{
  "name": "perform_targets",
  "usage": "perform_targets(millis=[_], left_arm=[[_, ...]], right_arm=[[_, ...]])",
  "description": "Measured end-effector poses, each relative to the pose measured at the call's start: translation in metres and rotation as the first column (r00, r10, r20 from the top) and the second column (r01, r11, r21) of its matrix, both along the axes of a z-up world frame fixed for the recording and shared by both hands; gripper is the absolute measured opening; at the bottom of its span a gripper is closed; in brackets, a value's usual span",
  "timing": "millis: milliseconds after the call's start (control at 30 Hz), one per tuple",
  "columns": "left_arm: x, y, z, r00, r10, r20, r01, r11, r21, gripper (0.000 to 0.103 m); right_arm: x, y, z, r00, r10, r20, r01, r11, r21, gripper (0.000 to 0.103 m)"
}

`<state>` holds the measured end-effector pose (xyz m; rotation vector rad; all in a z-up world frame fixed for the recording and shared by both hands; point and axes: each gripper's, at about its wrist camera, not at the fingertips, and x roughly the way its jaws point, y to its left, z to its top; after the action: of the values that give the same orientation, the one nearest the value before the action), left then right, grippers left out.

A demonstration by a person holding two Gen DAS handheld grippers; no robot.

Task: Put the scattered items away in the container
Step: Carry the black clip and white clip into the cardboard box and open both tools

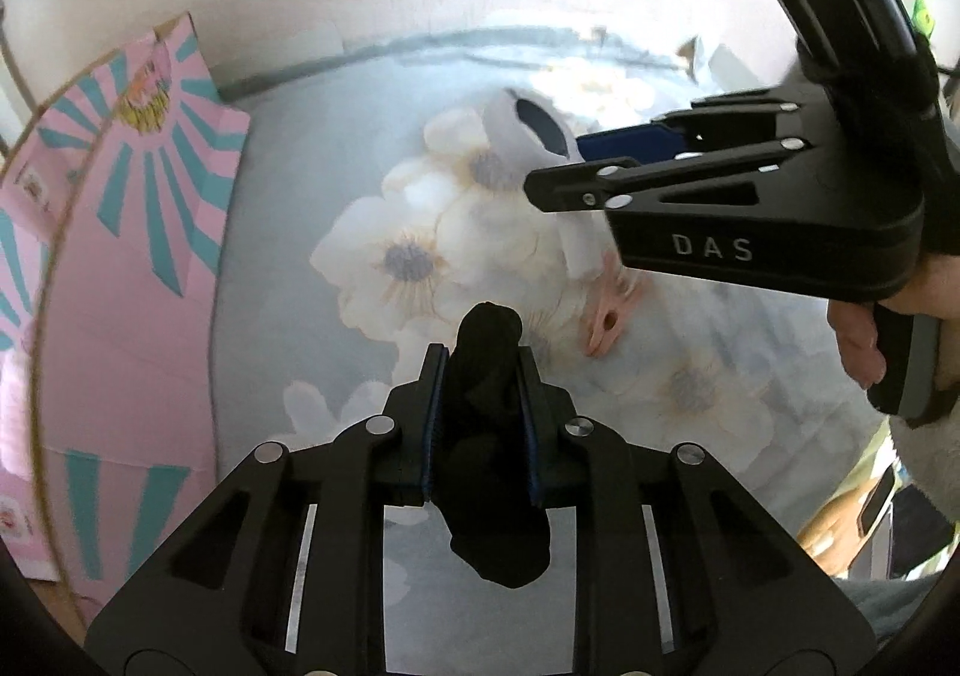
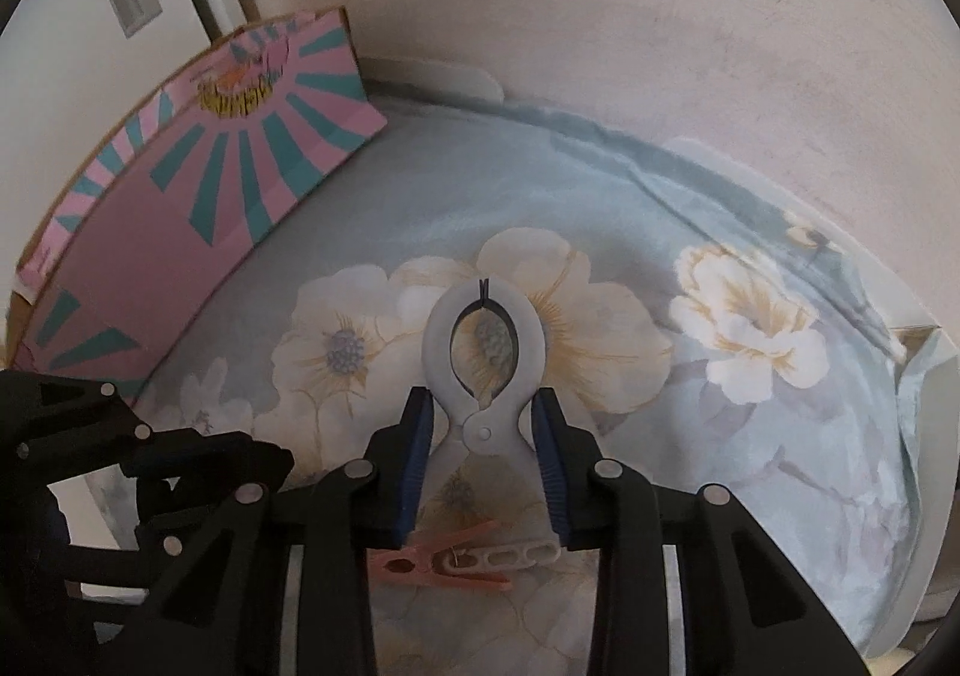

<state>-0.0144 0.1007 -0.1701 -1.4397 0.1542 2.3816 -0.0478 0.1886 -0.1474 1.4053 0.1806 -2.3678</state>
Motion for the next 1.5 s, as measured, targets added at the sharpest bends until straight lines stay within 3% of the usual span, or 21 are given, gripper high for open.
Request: perform_targets(millis=[233,400,633,767,1033,1233,1400,1500], left_arm=[[0.0,-0.02,0.06,0.995,0.031,-0.096,-0.026,0.998,0.051,0.018],[-0.004,-0.05,0.105,0.982,0.092,-0.165,-0.083,0.995,0.064,0.019],[-0.005,-0.113,0.16,0.942,0.209,-0.264,-0.204,0.978,0.047,0.019],[-0.004,-0.142,0.172,0.92,0.259,-0.294,-0.266,0.964,0.016,0.019],[0.012,-0.193,0.159,0.901,0.361,-0.242,-0.372,0.928,0.001,0.019],[0.01,-0.213,0.111,0.91,0.398,-0.118,-0.401,0.916,-0.002,0.019],[0.009,-0.211,0.079,0.924,0.373,-0.085,-0.38,0.921,-0.083,0.019],[0.009,-0.21,0.068,0.93,0.362,-0.065,-0.366,0.927,-0.077,0.019]], right_arm=[[0.001,0.024,0.048,0.994,-0.089,-0.056,0.085,0.993,-0.08,0.029],[-0.005,0.016,0.08,0.985,-0.13,-0.115,0.117,0.987,-0.114,0.029],[-0.002,-0.007,0.132,0.971,-0.114,-0.212,0.086,0.987,-0.135,0.029],[-0.003,-0.036,0.154,0.965,-0.068,-0.253,0.027,0.986,-0.164,0.029],[-0.007,-0.123,0.158,0.961,0.094,-0.26,-0.15,0.967,-0.207,0.029],[-0.011,-0.195,0.116,0.96,0.223,-0.171,-0.261,0.933,-0.246,0.029],[-0.017,-0.224,0.077,0.964,0.251,-0.089,-0.264,0.94,-0.218,0.028],[-0.019,-0.231,0.062,0.967,0.249,-0.056,-0.255,0.948,-0.191,0.028]])
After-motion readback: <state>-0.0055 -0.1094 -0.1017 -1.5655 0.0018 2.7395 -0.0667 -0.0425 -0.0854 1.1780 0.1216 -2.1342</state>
